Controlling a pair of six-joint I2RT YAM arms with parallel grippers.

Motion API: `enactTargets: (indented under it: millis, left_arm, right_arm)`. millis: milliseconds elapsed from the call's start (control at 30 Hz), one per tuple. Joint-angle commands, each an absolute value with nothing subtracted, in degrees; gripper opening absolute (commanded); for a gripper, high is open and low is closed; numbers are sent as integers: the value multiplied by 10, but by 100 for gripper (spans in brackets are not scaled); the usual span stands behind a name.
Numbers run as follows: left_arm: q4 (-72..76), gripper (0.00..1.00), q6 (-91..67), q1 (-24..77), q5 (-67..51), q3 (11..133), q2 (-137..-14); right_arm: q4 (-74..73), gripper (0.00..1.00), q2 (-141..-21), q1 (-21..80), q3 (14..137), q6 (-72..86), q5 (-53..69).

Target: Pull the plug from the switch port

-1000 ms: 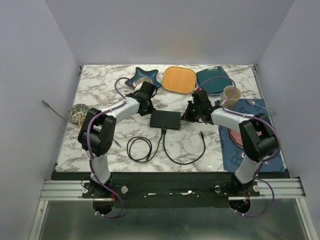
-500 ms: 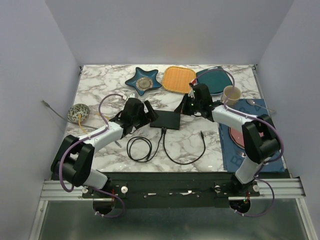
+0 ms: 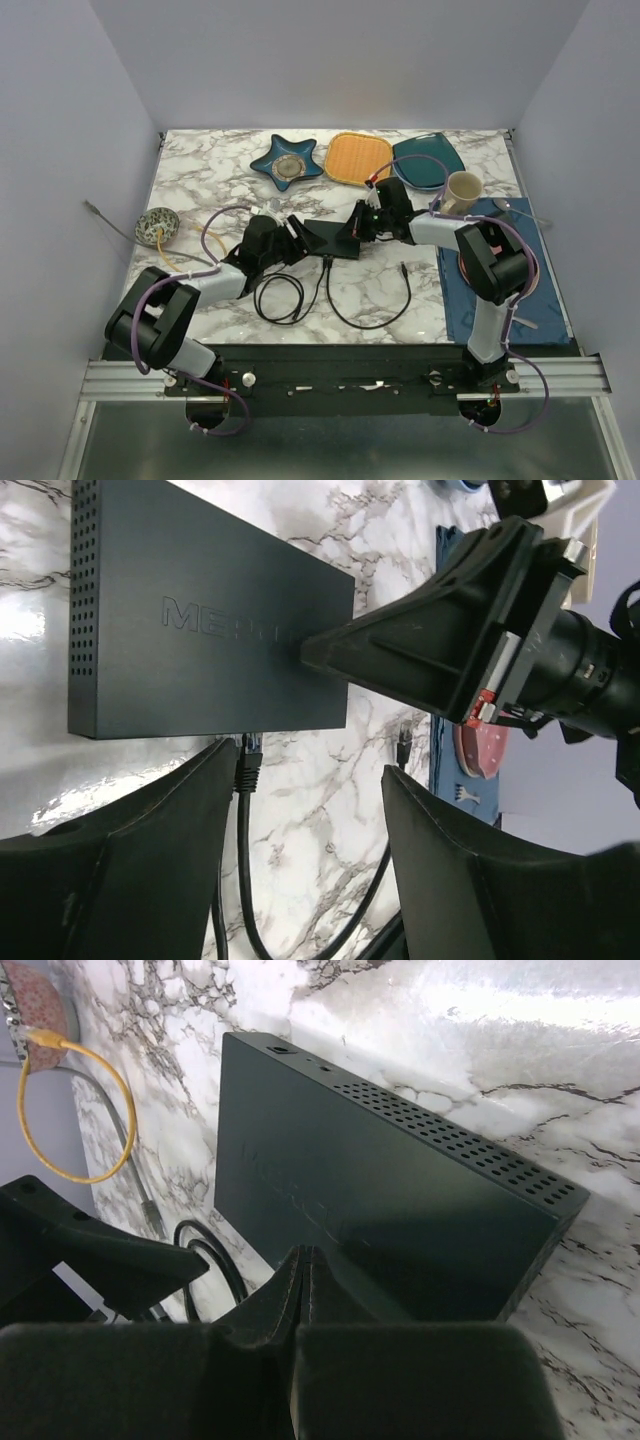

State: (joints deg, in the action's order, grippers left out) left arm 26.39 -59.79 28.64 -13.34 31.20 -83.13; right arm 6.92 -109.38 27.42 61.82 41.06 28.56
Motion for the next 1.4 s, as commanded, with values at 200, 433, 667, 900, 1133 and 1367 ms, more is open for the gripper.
enactTargets:
  millis: [200, 433, 667, 900, 1133, 1367]
  left_arm:
    - [375, 64, -658, 288, -171, 282, -894]
    - [444, 63, -692, 288, -178, 239, -904]
    - [461, 63, -694, 289, -176, 230, -922]
    - [561, 55, -750, 288, -198, 221, -1004]
    - [658, 53, -794, 288, -205, 207, -1067]
    - [622, 52, -782, 288, -185, 221, -1059]
  right_arm:
    - [105, 6, -1136, 278, 607, 433, 317]
    - [105, 6, -1141, 278, 603, 435, 311]
    - [109, 5, -1150, 278, 601, 443, 311]
    - [112, 5, -1149, 278, 599, 443, 312]
    - [112, 5, -1147, 278, 596, 440, 311]
    - [113, 6, -1147, 277, 592, 440, 310]
